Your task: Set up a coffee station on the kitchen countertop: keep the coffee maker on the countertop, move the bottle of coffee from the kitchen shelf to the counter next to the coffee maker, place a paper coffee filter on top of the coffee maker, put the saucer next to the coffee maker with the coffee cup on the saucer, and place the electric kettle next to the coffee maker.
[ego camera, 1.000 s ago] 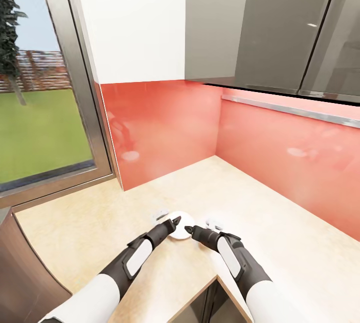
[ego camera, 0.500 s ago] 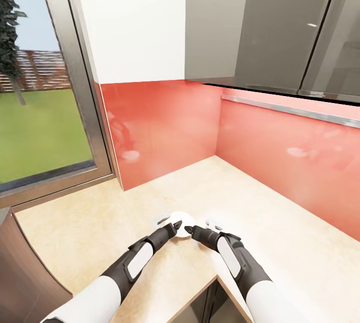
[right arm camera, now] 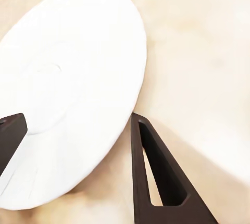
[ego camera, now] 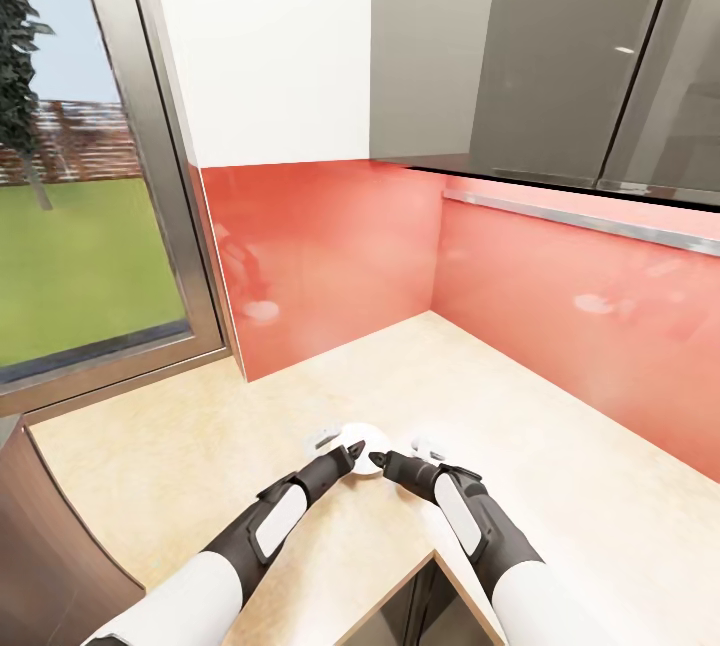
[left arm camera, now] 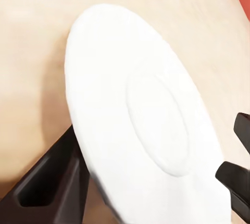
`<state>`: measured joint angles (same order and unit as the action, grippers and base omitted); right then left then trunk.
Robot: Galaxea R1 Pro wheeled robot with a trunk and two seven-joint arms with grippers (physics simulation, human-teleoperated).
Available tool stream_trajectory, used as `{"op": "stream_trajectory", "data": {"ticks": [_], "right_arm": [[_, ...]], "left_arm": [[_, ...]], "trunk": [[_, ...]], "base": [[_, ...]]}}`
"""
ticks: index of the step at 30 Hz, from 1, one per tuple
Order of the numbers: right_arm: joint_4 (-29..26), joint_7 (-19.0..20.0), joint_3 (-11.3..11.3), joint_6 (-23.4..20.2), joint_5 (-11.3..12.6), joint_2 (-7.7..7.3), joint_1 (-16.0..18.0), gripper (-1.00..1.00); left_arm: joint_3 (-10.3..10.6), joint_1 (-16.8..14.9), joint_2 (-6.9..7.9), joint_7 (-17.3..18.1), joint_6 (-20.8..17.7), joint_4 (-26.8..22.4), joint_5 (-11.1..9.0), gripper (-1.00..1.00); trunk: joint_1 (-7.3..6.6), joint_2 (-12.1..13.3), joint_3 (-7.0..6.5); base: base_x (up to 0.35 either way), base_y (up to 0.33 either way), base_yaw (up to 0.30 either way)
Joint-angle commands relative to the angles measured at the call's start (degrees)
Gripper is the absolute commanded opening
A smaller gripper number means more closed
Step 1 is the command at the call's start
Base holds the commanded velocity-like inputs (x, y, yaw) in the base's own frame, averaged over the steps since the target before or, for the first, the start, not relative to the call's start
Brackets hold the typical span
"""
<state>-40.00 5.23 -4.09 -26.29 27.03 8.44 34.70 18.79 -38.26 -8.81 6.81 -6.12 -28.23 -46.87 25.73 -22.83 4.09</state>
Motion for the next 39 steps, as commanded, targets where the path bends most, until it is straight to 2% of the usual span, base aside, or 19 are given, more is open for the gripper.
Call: {"op": "stream_trajectory", "data": {"ticks": [1, 10, 16, 19, 39], "right_arm": [[0.80, -0.04, -0.04, -0.34, -0.22, 0.00, 0.01, 1.00], [0.80, -0.04, -0.04, -0.34, -0.22, 0.00, 0.01, 1.00], [0.80, -0.04, -0.04, -0.34, -0.22, 0.00, 0.01, 1.00], [0.80, -0.04, -0.04, -0.34, -0.22, 0.00, 0.01, 1.00], [0.80, -0.04, -0.04, -0.34, -0.22, 0.00, 0.01, 1.00]], "left_arm": [[0.11, -0.06, 0.02, 0.04, -0.21, -0.05, -0.48, 1.00], [-0.10, -0.06, 0.03, 0.05, -0.21, -0.58, -0.68, 1.00], [-0.01, -0.06, -0.10, 0.17, -0.21, -0.74, -4.06, 1.00], [0.01, -0.06, -0.20, 0.21, -0.21, -0.76, -4.75, 1.00], [0.10, -0.06, -0.33, 0.21, -0.29, -0.77, -5.08, 1.00]], "trunk": [[0.05, -0.09, 0.14], [0.05, -0.09, 0.14], [0.05, -0.09, 0.14], [0.05, -0.09, 0.14], [0.05, -0.09, 0.14]], "base": [[0.000, 0.000, 0.000], [0.000, 0.000, 0.000], [0.000, 0.000, 0.000], [0.000, 0.000, 0.000], [0.000, 0.000, 0.000]]}}
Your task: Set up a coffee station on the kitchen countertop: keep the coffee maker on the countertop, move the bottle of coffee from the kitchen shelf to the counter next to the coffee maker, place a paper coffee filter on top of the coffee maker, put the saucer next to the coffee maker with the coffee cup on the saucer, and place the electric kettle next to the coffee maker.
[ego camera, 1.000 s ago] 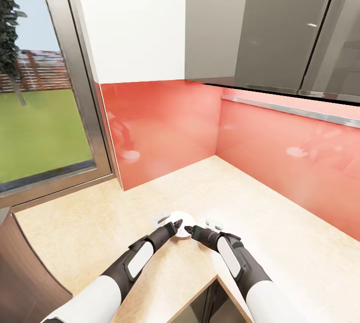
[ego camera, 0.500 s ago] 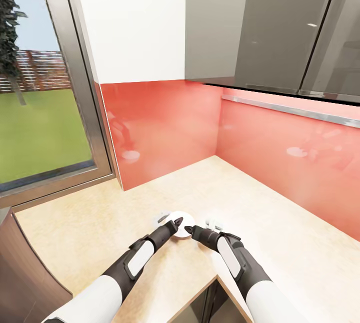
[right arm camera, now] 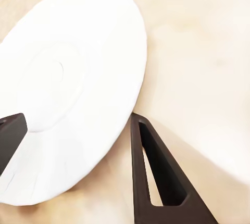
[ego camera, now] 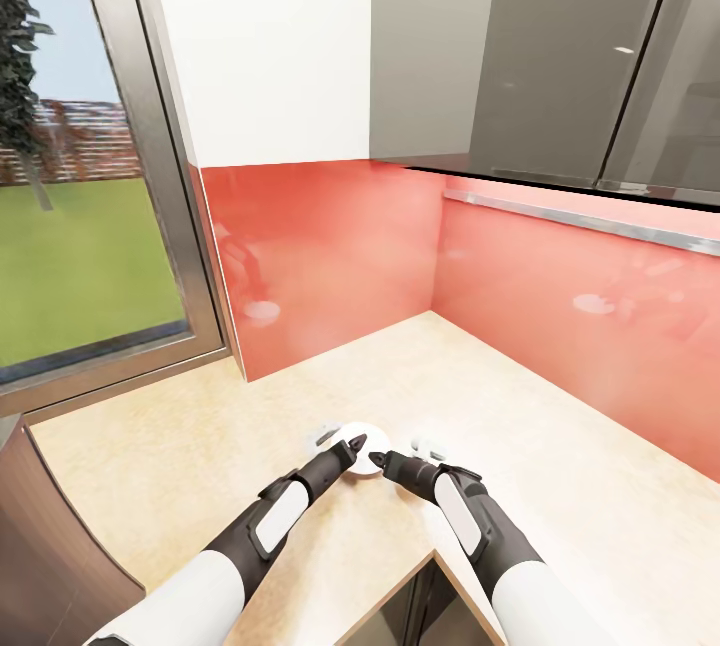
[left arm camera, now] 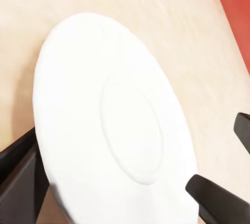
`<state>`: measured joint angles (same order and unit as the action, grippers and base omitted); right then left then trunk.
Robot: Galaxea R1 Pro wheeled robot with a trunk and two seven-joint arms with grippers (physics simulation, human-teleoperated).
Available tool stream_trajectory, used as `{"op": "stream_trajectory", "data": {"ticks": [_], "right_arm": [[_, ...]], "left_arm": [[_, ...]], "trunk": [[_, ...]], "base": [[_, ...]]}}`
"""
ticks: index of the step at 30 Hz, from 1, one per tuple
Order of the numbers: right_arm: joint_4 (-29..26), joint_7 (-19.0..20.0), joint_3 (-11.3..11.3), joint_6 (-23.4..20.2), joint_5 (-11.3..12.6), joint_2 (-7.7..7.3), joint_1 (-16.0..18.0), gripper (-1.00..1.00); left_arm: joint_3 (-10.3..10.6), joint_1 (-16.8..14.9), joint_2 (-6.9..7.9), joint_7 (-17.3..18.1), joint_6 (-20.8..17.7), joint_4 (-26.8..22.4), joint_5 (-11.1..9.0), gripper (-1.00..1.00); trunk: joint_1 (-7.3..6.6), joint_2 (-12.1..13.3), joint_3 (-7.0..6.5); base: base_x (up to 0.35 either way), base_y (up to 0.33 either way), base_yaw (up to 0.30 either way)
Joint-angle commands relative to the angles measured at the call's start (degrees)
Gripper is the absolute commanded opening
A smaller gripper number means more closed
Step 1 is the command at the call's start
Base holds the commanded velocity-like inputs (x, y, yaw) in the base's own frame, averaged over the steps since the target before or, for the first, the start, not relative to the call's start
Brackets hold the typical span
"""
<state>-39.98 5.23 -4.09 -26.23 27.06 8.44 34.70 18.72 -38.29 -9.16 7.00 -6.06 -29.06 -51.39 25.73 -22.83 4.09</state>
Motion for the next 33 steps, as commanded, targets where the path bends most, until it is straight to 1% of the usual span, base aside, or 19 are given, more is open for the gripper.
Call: {"op": "stream_trajectory", "data": {"ticks": [1, 9, 10, 33], "right_arm": [[0.78, -0.05, -0.04, -0.40, -0.25, 0.00, 0.01, 1.00], [0.78, -0.05, -0.04, -0.40, -0.25, 0.00, 0.01, 1.00], [0.78, -0.05, -0.04, -0.40, -0.25, 0.00, 0.01, 1.00], [0.78, -0.05, -0.04, -0.39, -0.25, 0.00, 0.01, 1.00]], "left_arm": [[0.17, -0.03, 0.02, 0.02, -0.36, 0.05, -0.55, 1.00], [0.13, -0.03, 0.02, 0.03, -0.31, 0.05, -0.55, 1.00], [0.11, -0.03, 0.02, 0.03, -0.29, 0.05, -0.55, -1.00], [-0.08, -0.03, 0.19, 0.03, -0.36, 0.05, -0.64, -1.00]], "trunk": [[0.05, -0.09, 0.15], [0.05, -0.09, 0.15], [0.05, -0.09, 0.15], [0.05, -0.09, 0.15]], "base": [[0.000, 0.000, 0.000], [0.000, 0.000, 0.000], [0.000, 0.000, 0.000], [0.000, 0.000, 0.000]]}}
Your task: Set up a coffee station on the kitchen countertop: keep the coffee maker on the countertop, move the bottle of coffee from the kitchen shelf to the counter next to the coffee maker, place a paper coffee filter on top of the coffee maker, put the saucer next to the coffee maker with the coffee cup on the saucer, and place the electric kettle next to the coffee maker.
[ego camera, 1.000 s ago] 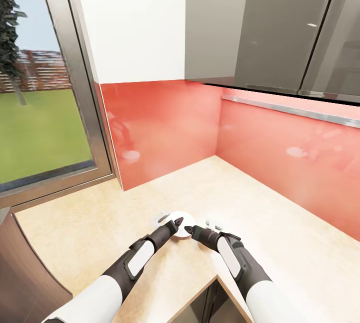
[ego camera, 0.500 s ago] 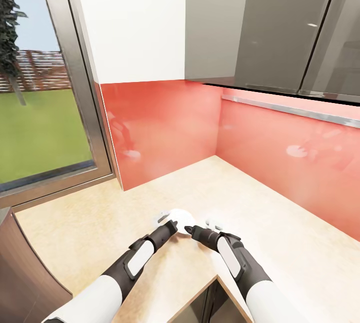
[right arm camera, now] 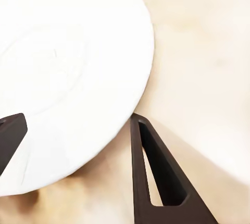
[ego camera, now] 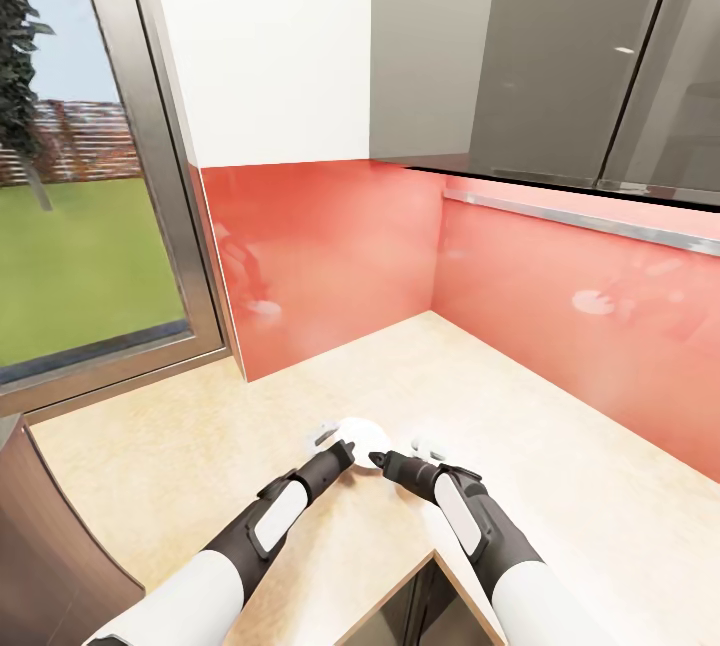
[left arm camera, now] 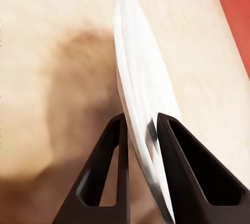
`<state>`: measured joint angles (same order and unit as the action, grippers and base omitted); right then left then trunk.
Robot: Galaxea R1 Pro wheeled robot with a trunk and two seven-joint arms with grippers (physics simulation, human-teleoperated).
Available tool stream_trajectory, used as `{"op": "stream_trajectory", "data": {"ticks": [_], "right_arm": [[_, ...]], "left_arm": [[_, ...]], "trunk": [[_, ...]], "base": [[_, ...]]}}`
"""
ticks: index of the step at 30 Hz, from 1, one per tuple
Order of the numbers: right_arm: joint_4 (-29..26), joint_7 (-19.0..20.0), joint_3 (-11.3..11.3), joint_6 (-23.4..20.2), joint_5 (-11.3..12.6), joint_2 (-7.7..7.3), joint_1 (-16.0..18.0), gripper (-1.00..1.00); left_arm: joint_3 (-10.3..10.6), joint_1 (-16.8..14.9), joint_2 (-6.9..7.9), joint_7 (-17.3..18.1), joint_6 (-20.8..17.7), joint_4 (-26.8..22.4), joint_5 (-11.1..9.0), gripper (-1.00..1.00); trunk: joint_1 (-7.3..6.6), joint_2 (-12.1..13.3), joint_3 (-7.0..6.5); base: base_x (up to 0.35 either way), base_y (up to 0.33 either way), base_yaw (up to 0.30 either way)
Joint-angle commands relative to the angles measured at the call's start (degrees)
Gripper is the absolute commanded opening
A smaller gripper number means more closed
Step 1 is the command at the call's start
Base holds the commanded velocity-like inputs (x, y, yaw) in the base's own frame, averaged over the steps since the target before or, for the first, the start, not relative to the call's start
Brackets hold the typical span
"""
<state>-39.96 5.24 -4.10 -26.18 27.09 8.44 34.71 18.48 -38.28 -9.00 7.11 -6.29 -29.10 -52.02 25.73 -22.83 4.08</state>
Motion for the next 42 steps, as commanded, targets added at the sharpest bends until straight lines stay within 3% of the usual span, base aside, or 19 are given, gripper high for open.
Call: {"op": "stream_trajectory", "data": {"ticks": [1, 17, 19, 23, 26, 30, 35, 38, 42], "right_arm": [[0.76, -0.06, -0.03, -0.44, -0.28, 0.00, 0.01, 1.00], [0.01, 0.03, 0.08, -0.45, -0.19, -0.08, 0.01, 1.00], [-0.01, 0.03, 0.11, -0.45, -0.19, -0.08, 0.01, 1.00], [-1.45, 0.00, 0.22, -0.45, -0.19, -0.11, 0.01, 1.00], [-6.29, -0.09, 0.38, -0.48, -0.21, -0.31, 0.01, 1.00], [-12.02, -0.13, 0.47, -0.53, -0.27, -0.72, 0.01, 1.00], [-19.01, -0.22, 0.37, -0.54, -0.29, -2.71, 0.01, 1.00], [-22.44, -0.17, 0.33, -0.60, -0.28, -3.99, 0.01, 1.00], [-25.61, -0.15, 0.32, -0.65, -0.28, -4.56, 0.01, 1.00]], "left_arm": [[0.16, -0.04, 0.04, -0.08, -0.13, 0.10, -0.01, -1.00], [0.16, -0.39, 1.03, -0.23, -0.08, -1.56, 0.10, -1.00], [0.12, -0.57, 1.79, -0.24, -0.06, -2.02, 0.13, -1.00], [0.01, -0.92, 5.01, -0.26, -0.04, -3.79, 0.09, -1.00], [-1.02, -0.98, 7.24, -0.21, -0.25, -6.52, 0.07, -1.00], [-2.02, -0.81, 8.74, -0.23, -0.61, -10.49, 0.07, -1.00], [-2.23, -0.16, 11.73, -0.15, -0.87, -16.72, -0.04, -1.00], [-2.22, -0.04, 12.47, 1.50, -0.91, -19.27, -0.02, -1.00], [-2.09, 0.06, 12.69, 6.18, -0.92, -19.65, -0.03, -1.00]], "trunk": [[0.05, -0.09, 0.15], [0.05, -0.09, 0.15], [0.05, -0.09, 0.15], [0.05, -0.09, 0.15], [0.05, -0.09, 0.15], [0.05, -0.09, 0.15], [0.05, -0.09, 0.15], [0.05, -0.09, 0.15], [0.05, -0.09, 0.15]], "base": [[0.000, 0.000, 0.000], [0.000, 0.000, 0.000], [0.000, 0.000, 0.000], [0.000, 0.000, 0.000], [0.000, 0.000, 0.000], [0.000, 0.000, 0.000], [0.000, 0.000, 0.000], [0.000, 0.000, 0.000], [0.000, 0.000, 0.000]]}}
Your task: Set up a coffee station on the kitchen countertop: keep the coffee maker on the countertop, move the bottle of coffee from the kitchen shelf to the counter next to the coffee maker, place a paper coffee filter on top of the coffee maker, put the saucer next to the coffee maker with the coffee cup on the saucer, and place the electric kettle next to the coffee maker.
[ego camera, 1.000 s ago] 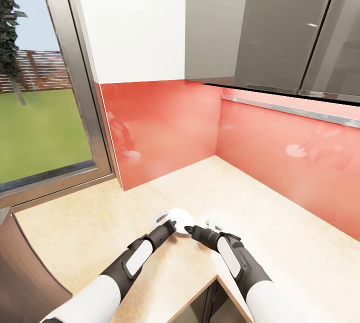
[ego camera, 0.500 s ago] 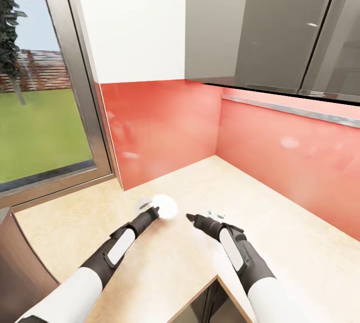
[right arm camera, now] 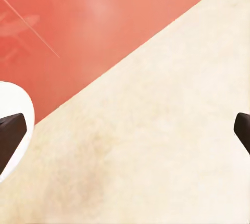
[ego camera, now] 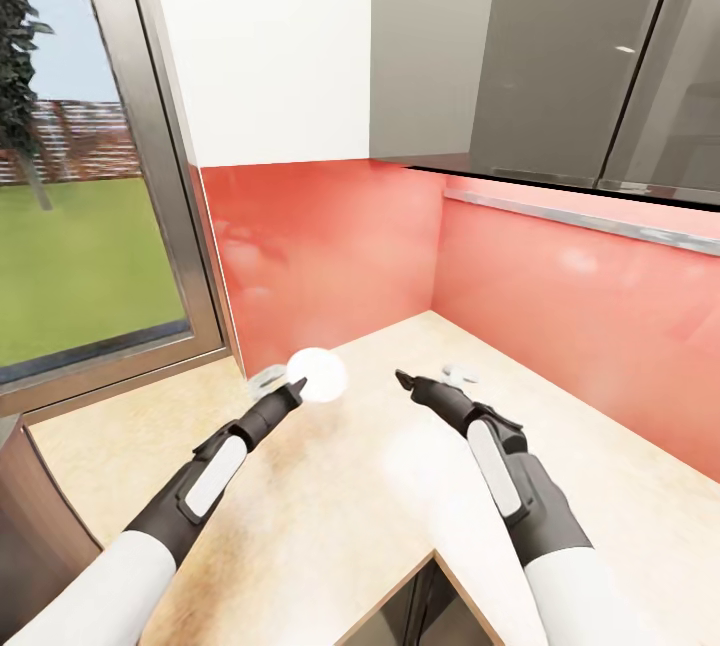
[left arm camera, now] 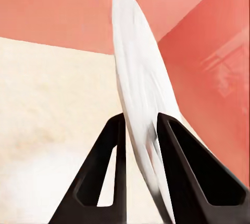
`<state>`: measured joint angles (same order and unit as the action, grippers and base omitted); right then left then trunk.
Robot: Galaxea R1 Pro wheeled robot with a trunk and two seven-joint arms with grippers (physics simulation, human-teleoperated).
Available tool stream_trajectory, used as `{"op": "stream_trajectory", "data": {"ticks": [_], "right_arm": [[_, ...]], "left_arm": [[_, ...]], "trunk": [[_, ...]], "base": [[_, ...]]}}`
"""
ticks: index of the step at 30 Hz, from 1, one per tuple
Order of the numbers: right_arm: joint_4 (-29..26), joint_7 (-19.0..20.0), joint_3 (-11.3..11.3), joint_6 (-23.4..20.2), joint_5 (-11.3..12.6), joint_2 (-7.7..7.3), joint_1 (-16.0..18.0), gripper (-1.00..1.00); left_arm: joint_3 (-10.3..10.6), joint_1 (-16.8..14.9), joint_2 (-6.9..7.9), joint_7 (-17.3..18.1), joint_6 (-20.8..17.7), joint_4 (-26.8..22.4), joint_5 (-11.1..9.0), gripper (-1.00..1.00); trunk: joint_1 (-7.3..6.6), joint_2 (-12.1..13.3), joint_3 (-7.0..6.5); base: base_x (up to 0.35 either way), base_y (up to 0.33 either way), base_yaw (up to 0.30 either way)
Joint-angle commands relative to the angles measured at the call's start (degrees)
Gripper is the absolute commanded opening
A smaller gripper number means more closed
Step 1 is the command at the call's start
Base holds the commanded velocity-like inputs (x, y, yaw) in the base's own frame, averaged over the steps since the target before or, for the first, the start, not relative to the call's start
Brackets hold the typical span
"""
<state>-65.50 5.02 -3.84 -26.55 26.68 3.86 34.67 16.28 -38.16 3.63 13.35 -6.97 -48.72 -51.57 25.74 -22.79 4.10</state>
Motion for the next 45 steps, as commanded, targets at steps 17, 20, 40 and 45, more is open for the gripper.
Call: {"op": "stream_trajectory", "data": {"ticks": [17, 20, 40, 45], "right_arm": [[-4.71, 0.00, 5.15, -0.86, 0.12, -1.56, 0.05, 1.00], [-4.72, -0.01, 5.16, -0.87, 0.11, -1.57, 0.05, 1.00], [-4.72, 0.00, 5.16, -0.87, 0.12, -1.49, 0.05, 1.00], [-4.72, 0.01, 5.16, -0.87, 0.12, -1.49, 0.05, 1.00]], "left_arm": [[0.03, 3.44, -0.08, 6.86, -0.15, -0.69, -0.41, -1.00], [0.06, 3.44, -0.11, 6.93, -0.08, -0.74, -0.38, -1.00], [0.05, 3.48, -0.12, 7.04, 0.19, -0.77, -0.46, -1.00], [0.02, 3.46, -0.12, 7.04, 0.20, -0.77, -0.46, -1.00]], "trunk": [[0.04, -0.13, -0.11], [0.04, -0.13, -0.11], [0.04, -0.13, -0.11], [0.04, -0.13, -0.11]], "base": [[-0.043, -0.002, 0.000], [-0.287, -0.053, 0.000], [-0.318, -0.053, 0.000], [-0.339, -0.001, 0.000]]}}
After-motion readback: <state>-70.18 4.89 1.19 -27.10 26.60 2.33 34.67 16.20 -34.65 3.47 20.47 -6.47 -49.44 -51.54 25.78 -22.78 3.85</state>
